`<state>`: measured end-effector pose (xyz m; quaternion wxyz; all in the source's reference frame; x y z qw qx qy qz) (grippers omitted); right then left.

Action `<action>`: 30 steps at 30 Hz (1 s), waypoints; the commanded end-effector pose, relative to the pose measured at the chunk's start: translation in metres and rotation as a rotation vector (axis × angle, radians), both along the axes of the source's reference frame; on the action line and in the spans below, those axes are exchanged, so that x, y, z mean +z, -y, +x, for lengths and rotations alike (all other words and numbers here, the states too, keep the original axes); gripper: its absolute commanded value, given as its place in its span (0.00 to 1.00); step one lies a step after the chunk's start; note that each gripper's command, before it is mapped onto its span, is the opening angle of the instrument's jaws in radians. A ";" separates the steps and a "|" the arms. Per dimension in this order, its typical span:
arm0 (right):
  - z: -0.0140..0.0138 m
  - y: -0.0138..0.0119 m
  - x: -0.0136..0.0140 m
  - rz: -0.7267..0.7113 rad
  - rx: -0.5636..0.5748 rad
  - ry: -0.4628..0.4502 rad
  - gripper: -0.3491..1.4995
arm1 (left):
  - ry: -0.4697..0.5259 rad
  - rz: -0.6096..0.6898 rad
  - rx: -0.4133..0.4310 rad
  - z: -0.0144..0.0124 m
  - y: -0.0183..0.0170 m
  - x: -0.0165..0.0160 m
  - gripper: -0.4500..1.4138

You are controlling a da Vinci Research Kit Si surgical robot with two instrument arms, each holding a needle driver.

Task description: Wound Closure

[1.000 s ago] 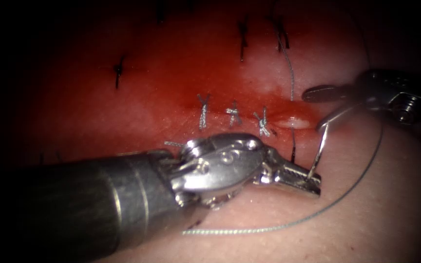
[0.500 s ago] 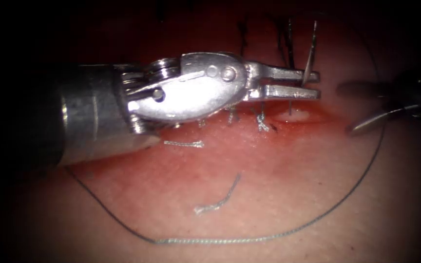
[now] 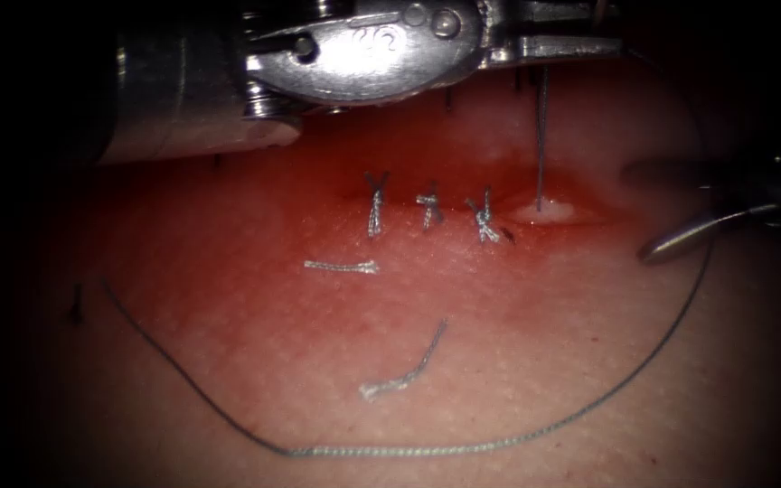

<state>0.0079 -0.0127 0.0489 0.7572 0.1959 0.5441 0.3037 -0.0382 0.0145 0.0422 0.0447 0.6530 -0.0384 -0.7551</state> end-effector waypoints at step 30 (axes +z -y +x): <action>0.0052 -0.0014 -0.0009 0.820 0.295 -0.189 0.74 | -0.077 -0.263 0.031 -0.0026 0.0090 0.0070 0.00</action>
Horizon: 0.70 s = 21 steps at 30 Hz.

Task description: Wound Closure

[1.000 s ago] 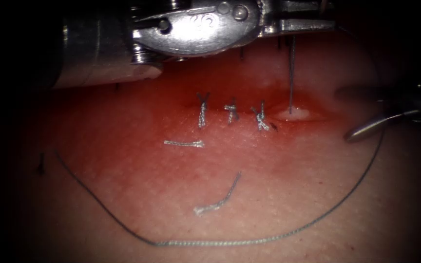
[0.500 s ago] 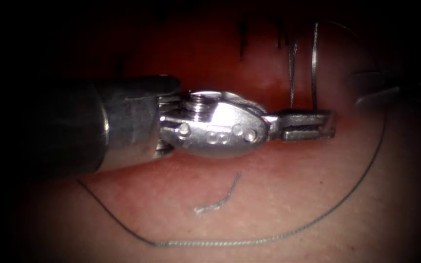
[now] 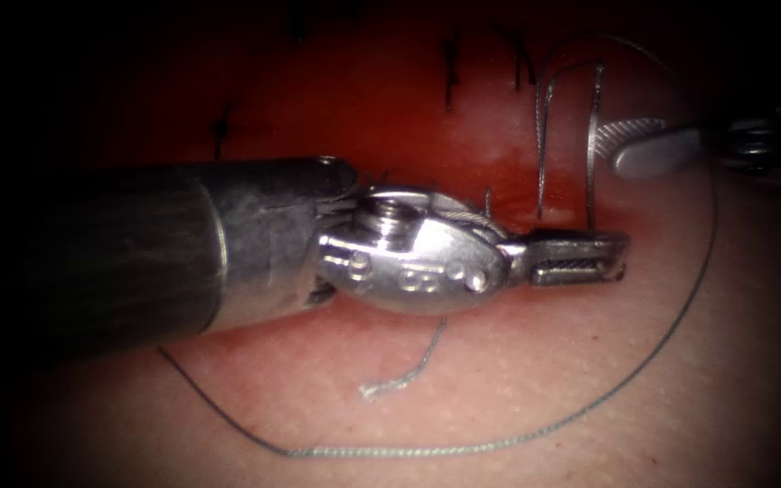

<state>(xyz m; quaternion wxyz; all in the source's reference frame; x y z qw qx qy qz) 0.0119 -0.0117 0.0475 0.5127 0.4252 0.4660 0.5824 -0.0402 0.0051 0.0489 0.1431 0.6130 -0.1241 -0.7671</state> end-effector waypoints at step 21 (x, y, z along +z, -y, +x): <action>0.0033 0.0000 0.0010 0.028 0.027 0.091 0.00 | -0.014 -0.008 -0.002 -0.0009 0.0000 0.0001 0.00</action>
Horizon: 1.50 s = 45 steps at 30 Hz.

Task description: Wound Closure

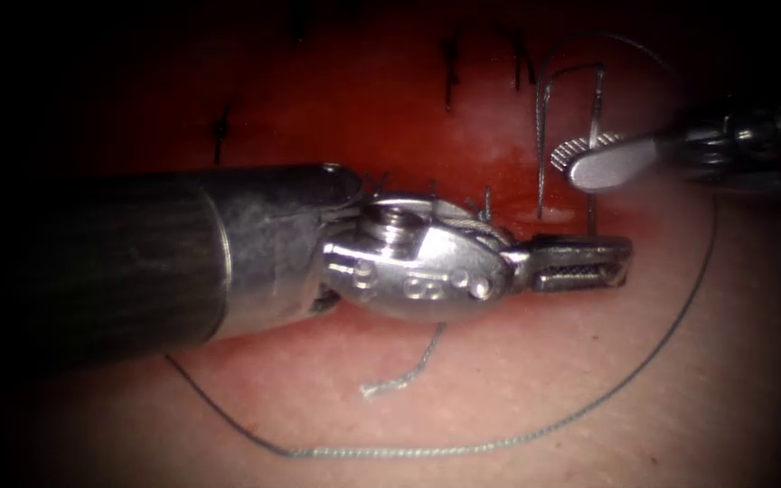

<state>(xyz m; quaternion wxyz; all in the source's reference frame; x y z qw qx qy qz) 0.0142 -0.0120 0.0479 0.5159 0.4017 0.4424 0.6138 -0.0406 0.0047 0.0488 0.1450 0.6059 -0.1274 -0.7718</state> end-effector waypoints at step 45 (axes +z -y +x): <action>0.0001 -0.0028 -0.0004 -1.017 -0.026 0.208 0.00 | -0.774 0.856 -0.009 0.0001 -0.0062 0.0142 0.00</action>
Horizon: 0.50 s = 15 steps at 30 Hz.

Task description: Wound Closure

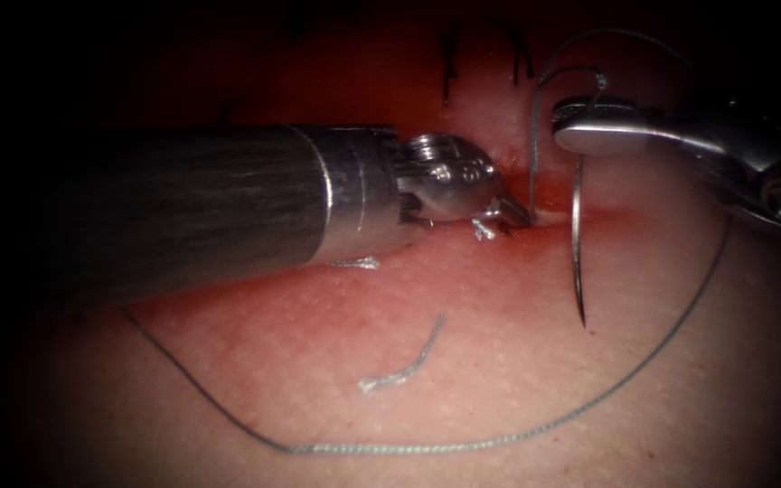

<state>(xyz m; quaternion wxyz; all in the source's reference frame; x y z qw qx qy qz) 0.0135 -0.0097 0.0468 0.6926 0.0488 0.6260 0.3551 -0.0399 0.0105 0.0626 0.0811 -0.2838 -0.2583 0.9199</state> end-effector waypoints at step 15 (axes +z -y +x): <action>0.0007 -0.0014 0.0026 -0.414 -0.015 0.187 0.00 | -0.008 0.093 0.066 -0.0007 0.0018 -0.0014 0.49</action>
